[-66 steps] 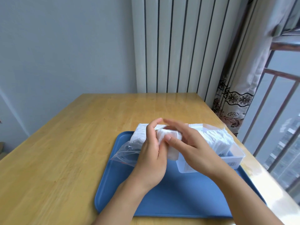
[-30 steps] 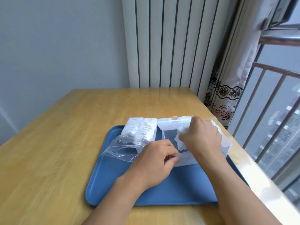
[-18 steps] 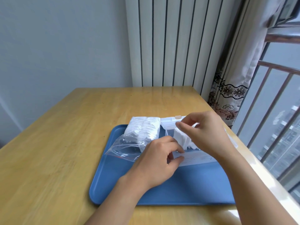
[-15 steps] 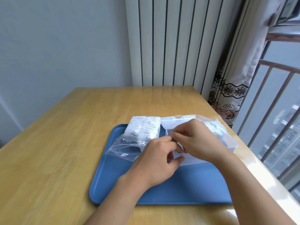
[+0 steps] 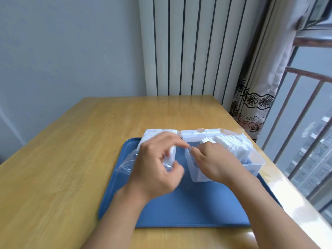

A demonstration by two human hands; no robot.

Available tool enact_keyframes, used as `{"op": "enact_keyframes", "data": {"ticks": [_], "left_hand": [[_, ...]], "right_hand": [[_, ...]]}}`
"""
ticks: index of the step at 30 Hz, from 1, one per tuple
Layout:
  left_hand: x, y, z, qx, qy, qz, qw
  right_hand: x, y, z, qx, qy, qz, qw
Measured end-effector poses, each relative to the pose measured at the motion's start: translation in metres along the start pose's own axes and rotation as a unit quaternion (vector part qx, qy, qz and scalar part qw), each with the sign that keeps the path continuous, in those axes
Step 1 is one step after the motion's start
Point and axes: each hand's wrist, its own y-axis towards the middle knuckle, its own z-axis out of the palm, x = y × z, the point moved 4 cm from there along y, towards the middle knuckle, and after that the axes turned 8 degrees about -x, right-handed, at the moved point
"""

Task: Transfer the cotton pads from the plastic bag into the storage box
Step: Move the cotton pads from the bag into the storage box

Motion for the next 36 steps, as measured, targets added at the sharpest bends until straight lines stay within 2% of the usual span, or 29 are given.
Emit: {"op": "enact_keyframes", "data": {"ticks": [2,4,5,7,9,11,12,15,18,20,23,30,36], "left_hand": [[0.018,0.006,-0.019,0.035,0.091,-0.033,0.995],[0.046,0.001,-0.029,0.125,0.179,-0.112,0.969],[0.059,-0.002,-0.031,0.146,0.193,-0.148,0.959],[0.074,-0.005,-0.034,0.116,0.181,-0.18,0.96],[0.08,-0.002,-0.037,0.044,0.165,-0.188,0.967],[0.08,0.0,-0.038,-0.011,0.153,-0.197,0.968],[0.078,0.001,-0.037,-0.032,0.152,-0.196,0.968],[0.07,0.004,-0.036,-0.078,0.145,-0.178,0.97],[0.064,0.007,-0.034,-0.099,0.121,-0.155,0.976],[0.061,0.008,-0.032,-0.116,0.086,-0.147,0.979],[0.058,0.008,-0.025,-0.118,0.015,-0.187,0.975],[0.048,0.008,-0.02,-0.056,-0.01,-0.189,0.98],[0.044,0.006,-0.015,-0.04,-0.022,-0.182,0.982]], "right_hand": [[0.004,-0.003,-0.006,-0.046,0.018,-0.013,0.999],[0.009,-0.005,-0.015,-0.132,0.041,-0.04,0.99],[0.013,-0.007,-0.021,-0.182,0.06,-0.064,0.979],[0.023,-0.013,-0.03,-0.228,0.156,-0.14,0.951],[0.04,-0.026,-0.024,-0.169,0.201,-0.225,0.938],[0.055,-0.041,-0.002,-0.125,0.109,-0.297,0.941],[0.058,-0.044,0.011,-0.136,0.041,-0.312,0.939],[0.059,-0.037,0.029,-0.221,-0.094,-0.279,0.93],[0.049,-0.024,0.02,-0.286,-0.112,-0.223,0.925],[0.045,-0.02,0.019,-0.283,-0.127,-0.211,0.927],[0.047,-0.019,0.022,-0.257,-0.125,-0.204,0.936],[0.049,-0.014,0.025,-0.195,-0.125,-0.208,0.95],[0.046,-0.013,0.016,-0.261,-0.082,-0.214,0.938]]}}
